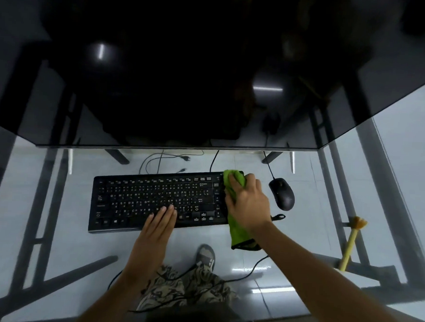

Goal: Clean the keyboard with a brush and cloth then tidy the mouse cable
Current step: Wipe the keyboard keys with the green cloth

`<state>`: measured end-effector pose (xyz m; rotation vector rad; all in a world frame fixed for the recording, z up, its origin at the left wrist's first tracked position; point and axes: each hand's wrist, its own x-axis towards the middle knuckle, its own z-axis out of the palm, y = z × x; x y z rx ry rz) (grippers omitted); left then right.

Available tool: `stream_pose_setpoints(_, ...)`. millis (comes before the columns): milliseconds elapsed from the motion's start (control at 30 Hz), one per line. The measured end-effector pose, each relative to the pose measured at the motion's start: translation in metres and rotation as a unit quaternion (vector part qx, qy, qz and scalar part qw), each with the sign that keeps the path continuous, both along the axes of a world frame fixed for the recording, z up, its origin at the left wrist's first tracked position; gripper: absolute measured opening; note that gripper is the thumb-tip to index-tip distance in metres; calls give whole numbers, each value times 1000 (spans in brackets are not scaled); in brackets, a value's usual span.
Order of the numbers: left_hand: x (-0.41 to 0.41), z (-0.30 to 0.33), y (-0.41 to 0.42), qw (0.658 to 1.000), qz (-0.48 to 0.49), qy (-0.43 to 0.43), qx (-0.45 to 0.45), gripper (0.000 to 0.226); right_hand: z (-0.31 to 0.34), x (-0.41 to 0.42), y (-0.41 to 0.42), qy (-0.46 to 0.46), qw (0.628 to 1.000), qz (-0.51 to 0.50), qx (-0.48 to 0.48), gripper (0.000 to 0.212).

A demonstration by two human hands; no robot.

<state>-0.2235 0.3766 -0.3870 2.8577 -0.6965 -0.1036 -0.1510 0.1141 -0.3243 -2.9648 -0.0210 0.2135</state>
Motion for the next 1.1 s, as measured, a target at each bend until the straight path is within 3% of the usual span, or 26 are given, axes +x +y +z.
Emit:
stream_pose_setpoints(33,2,3,-4,1000,3,2,-9,56,-1,-2,2,-8,1000,-1,7,50)
stream_pose_setpoints(67,8,9,-10,1000,7,14,-11,61,-1,-2,3,-14,1000,-3,12,50)
stream_pose_setpoints(200,53,32,-49,997,13,70,33,114,1,8,-2,-17,999,-28,14,47)
stream_pose_setpoints(300,81,41,-69,987,36,140,67,128,3,3,-2,-15,1000,-20,16,44)
stream_pose_setpoints(467,87,41,-69,985,45,157,63,134,7,-30,-34,22,970,243,-4,41)
stream_pose_setpoints(533,87,42,-72,985,48,160,49,135,5,-23,-43,13,960,280,-23,42)
stream_pose_setpoints(700,88,44,-73,984,51,165,51,137,5,21,-16,-23,999,37,-2,42)
stream_pose_setpoints(900,88,44,-74,982,54,173,46,137,-3,-19,-20,-17,995,91,32,44)
stream_pose_setpoints(1033,89,44,-74,982,52,174,44,136,-1,25,-19,-35,998,-44,25,42)
stream_pose_setpoints(1100,89,46,-74,981,53,180,46,135,0,22,-7,-37,998,-49,20,42)
